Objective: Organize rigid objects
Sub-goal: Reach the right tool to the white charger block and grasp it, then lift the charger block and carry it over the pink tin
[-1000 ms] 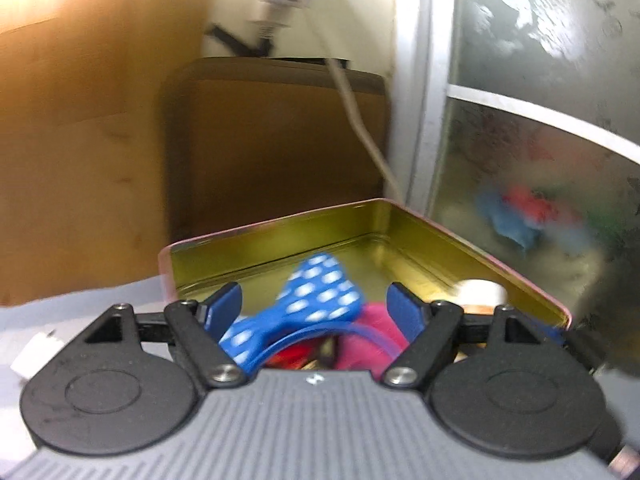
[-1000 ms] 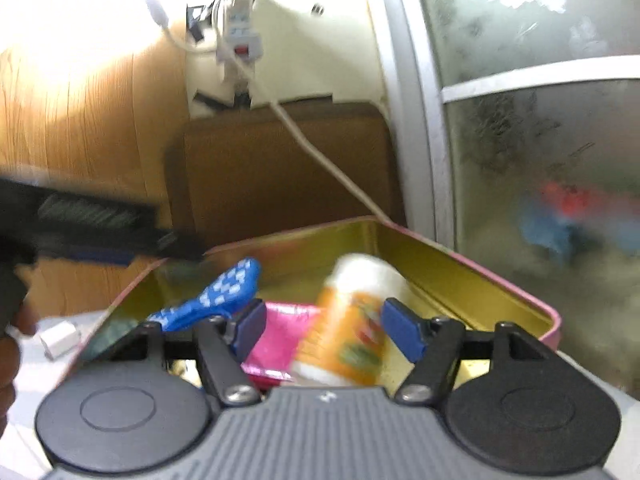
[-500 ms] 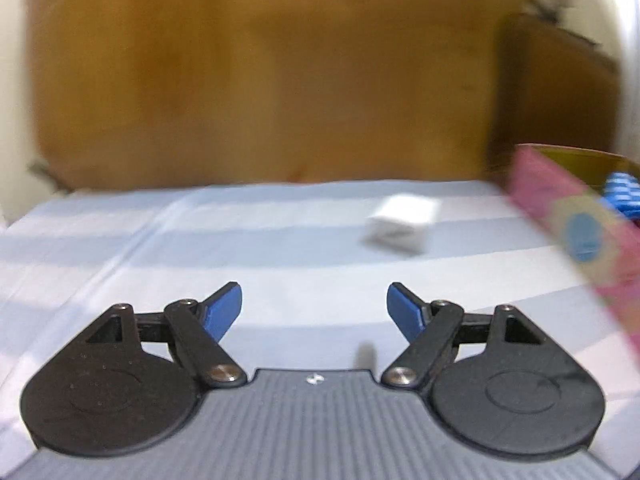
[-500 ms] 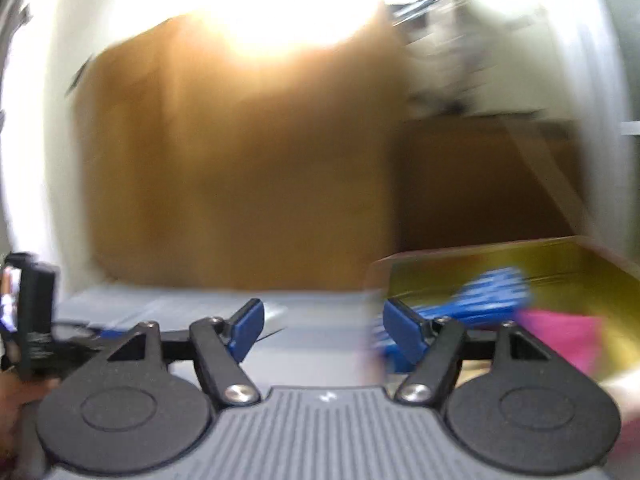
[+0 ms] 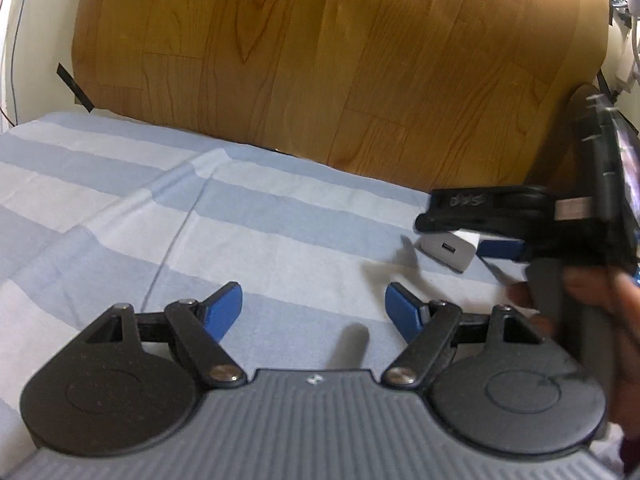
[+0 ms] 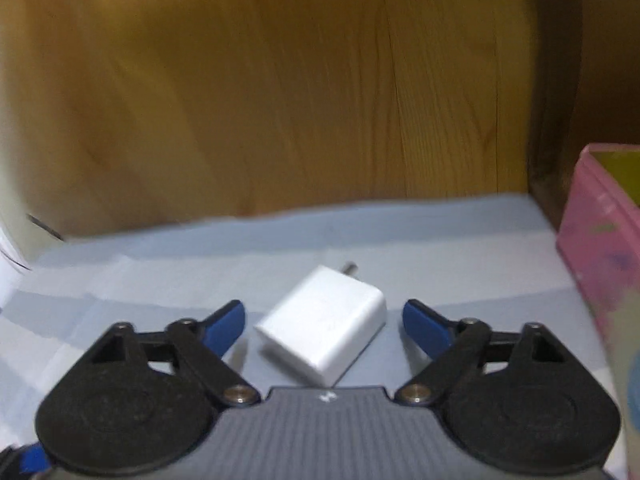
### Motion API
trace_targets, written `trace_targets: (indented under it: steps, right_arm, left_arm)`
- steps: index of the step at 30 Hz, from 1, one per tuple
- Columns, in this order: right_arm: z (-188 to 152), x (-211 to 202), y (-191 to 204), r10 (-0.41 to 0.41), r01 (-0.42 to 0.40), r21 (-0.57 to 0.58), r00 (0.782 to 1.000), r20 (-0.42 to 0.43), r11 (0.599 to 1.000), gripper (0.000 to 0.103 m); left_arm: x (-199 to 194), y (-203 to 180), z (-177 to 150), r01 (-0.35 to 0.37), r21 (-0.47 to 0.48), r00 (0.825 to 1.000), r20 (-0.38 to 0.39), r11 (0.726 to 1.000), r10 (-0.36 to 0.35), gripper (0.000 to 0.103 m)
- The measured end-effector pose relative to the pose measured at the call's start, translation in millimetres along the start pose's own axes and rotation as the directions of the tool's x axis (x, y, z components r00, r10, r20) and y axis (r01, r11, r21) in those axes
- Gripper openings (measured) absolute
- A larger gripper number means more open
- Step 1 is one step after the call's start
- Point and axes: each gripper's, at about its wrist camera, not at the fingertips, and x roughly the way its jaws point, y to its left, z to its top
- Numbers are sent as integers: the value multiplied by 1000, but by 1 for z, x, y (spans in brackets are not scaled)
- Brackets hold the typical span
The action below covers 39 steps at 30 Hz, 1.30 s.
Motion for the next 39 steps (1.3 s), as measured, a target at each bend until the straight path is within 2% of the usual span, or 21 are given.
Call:
trace_targets:
  steps: [2, 7, 10, 11, 13, 15, 18, 19, 20, 23, 24, 25, 27, 28, 29, 31, 33, 37, 39]
  right_arm:
    - [-4, -1, 7, -21, 23, -56, 999, 27, 998, 74]
    - [-37, -40, 3, 54, -50, -137, 998, 22, 989, 74]
    - [-75, -86, -7, 103, -99, -213, 995, 8, 972, 74]
    - [-87, -101, -13, 96, -92, -215, 995, 11, 972, 74]
    - [-109, -129, -27, 147, -146, -218, 989, -9, 965, 74]
    - [-128, -153, -38, 154, -153, -226, 988, -11, 962, 74]
    - [-150, -177, -49, 161, -156, -211, 987, 6, 965, 76]
    - [-157, -184, -55, 172, -166, -192, 985, 13, 967, 83]
    - [-161, -189, -57, 174, -166, -176, 984, 27, 970, 86]
    - [-172, -199, -60, 162, -148, -174, 985, 65, 974, 86]
    - [-175, -201, -58, 157, -141, -187, 985, 71, 972, 86]
    - [-177, -202, -56, 151, -133, -203, 986, 75, 970, 86]
    - [-180, -202, -51, 140, -119, -227, 987, 77, 967, 81]
    - [-180, -201, -48, 139, -117, -237, 987, 78, 964, 72]
    - [-178, -195, -44, 146, -122, -250, 986, 79, 960, 69]
    - [-176, -192, -44, 138, -110, -263, 987, 88, 959, 66]
    - [-177, -194, -45, 141, -111, -253, 984, 105, 961, 62]
    - [-178, -217, -51, 129, -65, -250, 960, 249, 966, 62]
    - [-173, -232, -55, 95, -9, -247, 937, 336, 969, 62]
  left_arm:
    - [0, 1, -1, 5, 7, 1000, -3, 1000, -5, 80]
    - [-4, -3, -2, 41, 44, 999, 12, 998, -41, 80]
    - [-12, -11, -7, 149, 88, 989, 0, 985, -150, 79]
    - [-14, -13, -9, 193, 88, 981, -16, 977, -192, 79]
    - [-20, -22, -12, 280, 98, 960, -54, 955, -276, 78]
    - [-29, -28, -12, 347, 84, 937, -71, 934, -341, 78]
    - [-47, -37, -14, 463, 9, 881, -116, 887, -458, 77]
    - [-52, -41, -18, 484, 0, 868, -133, 875, -479, 76]
    - [-56, -47, -23, 502, 2, 855, -154, 865, -496, 75]
    - [-59, -66, -39, 526, 28, 832, -224, 850, -507, 72]
    - [-58, -73, -43, 529, 38, 827, -248, 848, -505, 69]
    - [-56, -78, -47, 532, 47, 823, -266, 845, -503, 62]
    - [-53, -90, -55, 545, 63, 809, -303, 836, -504, 55]
    - [-52, -95, -58, 562, 58, 796, -311, 825, -520, 50]
    - [-50, -98, -59, 567, 55, 791, -314, 822, -524, 51]
    - [-50, -102, -57, 543, 73, 812, -300, 836, -501, 51]
    - [-56, -105, -52, 537, 92, 820, -291, 839, -493, 50]
    - [-79, -126, -33, 570, 175, 817, -227, 803, -530, 49]
    - [-82, -145, -20, 592, 210, 805, -201, 778, -558, 50]
